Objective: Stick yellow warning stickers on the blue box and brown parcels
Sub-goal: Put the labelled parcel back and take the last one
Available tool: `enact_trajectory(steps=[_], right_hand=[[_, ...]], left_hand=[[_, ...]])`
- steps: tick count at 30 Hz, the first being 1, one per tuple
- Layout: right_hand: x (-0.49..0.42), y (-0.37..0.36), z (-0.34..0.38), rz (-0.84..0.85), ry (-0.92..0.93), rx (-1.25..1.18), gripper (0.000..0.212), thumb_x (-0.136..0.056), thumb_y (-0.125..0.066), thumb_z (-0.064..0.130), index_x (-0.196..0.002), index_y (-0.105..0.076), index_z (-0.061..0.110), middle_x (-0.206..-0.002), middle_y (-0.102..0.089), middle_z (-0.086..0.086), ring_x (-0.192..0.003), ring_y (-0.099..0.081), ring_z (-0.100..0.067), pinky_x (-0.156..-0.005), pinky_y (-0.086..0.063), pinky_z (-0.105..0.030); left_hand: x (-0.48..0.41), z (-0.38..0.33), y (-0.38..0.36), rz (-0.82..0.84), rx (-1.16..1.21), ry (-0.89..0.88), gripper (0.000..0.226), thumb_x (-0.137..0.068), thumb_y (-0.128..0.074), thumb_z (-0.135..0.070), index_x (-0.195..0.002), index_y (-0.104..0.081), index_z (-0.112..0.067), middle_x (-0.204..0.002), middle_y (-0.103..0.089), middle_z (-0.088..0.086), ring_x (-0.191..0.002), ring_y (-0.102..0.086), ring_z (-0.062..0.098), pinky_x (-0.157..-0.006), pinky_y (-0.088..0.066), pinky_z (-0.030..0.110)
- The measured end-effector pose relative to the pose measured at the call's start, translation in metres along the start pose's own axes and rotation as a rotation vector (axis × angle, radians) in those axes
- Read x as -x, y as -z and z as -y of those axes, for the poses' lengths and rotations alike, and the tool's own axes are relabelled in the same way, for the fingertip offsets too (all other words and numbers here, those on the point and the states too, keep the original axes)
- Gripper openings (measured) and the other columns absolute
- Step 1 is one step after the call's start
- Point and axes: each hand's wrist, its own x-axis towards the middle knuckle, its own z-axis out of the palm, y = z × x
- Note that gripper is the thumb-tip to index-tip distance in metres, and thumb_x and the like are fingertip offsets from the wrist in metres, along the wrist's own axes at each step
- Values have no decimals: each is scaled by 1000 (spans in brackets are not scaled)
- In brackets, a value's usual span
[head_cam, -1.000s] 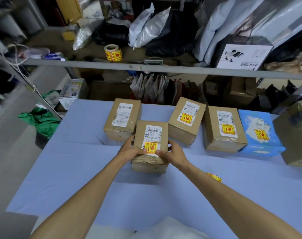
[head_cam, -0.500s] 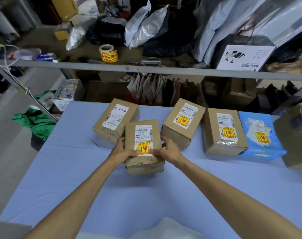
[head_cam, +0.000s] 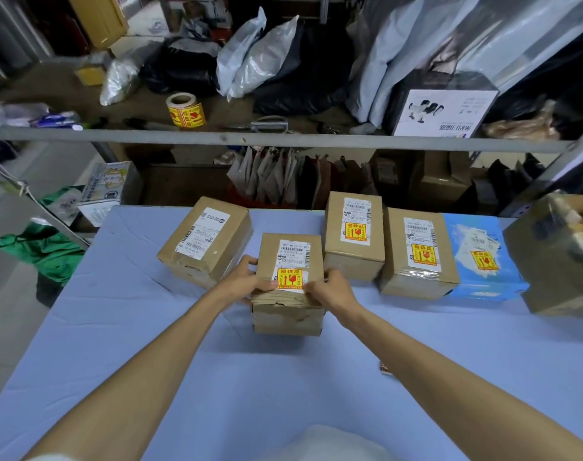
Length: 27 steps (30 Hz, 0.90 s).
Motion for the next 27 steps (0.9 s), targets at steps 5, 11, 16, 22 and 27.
enact_trajectory(steps=[5, 11, 16, 22, 27], right_hand=[[-4, 4, 11, -10, 39, 16, 24, -80, -70, 22, -96, -51, 22, -110, -65, -2, -99, -64, -19, -84, -56, -36], [-23, 1, 35, -11, 94, -38, 48, -81, -70, 7, -125, -51, 8, -123, -63, -8, -109, -61, -23, -92, -52, -34], [-49, 8, 48, -52, 150, 38, 47, -81, -72, 9, -124, -54, 4, -120, -65, -12, -107, -62, -26, -93, -52, -42], [-73, 12, 50, -54, 139, 240, 44, -73, -81, 12, -112, -64, 3, -112, -69, -10, -98, -66, -24, -81, -55, -30], [-88, 27, 47, -310, 223, 586, 24, -77, -71, 15, -98, -66, 5, -100, -68, -12, -90, -62, -27, -74, -55, -38]], left_hand=[[-3, -7, 7, -5, 32, -20, 56, -79, -76, -21, -122, -39, -24, -100, -65, -5, -85, -62, 9, -56, -48, 26], [-27, -22, 6, -159, 111, -154, 75, -79, -74, -5, -141, -33, -15, -134, -51, 2, -106, -49, 12, -86, -41, 24], [-55, -38, 8, -165, 124, -165, 75, -81, -72, -3, -143, -31, -13, -144, -44, 5, -128, -44, 20, -101, -37, 32], [-82, -37, 7, -217, 59, -188, 67, -83, -66, 4, -140, -35, -11, -141, -46, 9, -118, -46, 16, -95, -39, 29], [-85, -32, 4, -163, -9, -193, 70, -86, -65, -3, -144, -29, -19, -138, -48, 5, -117, -51, 21, -79, -51, 29]])
